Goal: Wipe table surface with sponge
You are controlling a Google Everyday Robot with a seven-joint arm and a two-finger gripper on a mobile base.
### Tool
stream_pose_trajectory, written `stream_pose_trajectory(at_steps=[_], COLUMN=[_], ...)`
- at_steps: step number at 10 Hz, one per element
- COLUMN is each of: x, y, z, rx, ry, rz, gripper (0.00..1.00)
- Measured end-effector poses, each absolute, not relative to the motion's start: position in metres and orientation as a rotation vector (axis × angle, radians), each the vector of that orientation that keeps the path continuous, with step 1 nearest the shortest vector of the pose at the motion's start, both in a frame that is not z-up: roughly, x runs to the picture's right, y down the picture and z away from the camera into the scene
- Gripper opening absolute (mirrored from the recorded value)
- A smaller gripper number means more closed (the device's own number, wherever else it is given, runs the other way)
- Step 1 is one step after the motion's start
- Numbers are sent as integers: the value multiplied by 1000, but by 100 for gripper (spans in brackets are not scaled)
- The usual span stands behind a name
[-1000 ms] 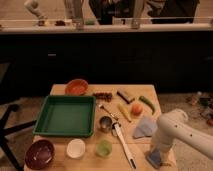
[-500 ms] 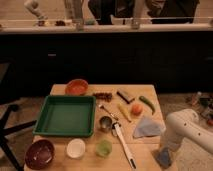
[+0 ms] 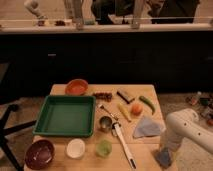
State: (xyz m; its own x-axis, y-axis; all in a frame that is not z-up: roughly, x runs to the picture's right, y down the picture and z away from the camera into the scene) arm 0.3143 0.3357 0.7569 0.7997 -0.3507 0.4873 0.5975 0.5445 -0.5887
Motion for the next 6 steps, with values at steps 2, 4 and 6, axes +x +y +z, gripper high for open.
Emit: stream_pose_trajectory(at_steps=[2, 4, 6], x=[314, 314, 314], y=[336, 336, 336], z=[757, 757, 757], rx=[-819, -819, -819], ry=[-331, -331, -331], rz=[-575, -574, -575], gripper=[0, 0, 4])
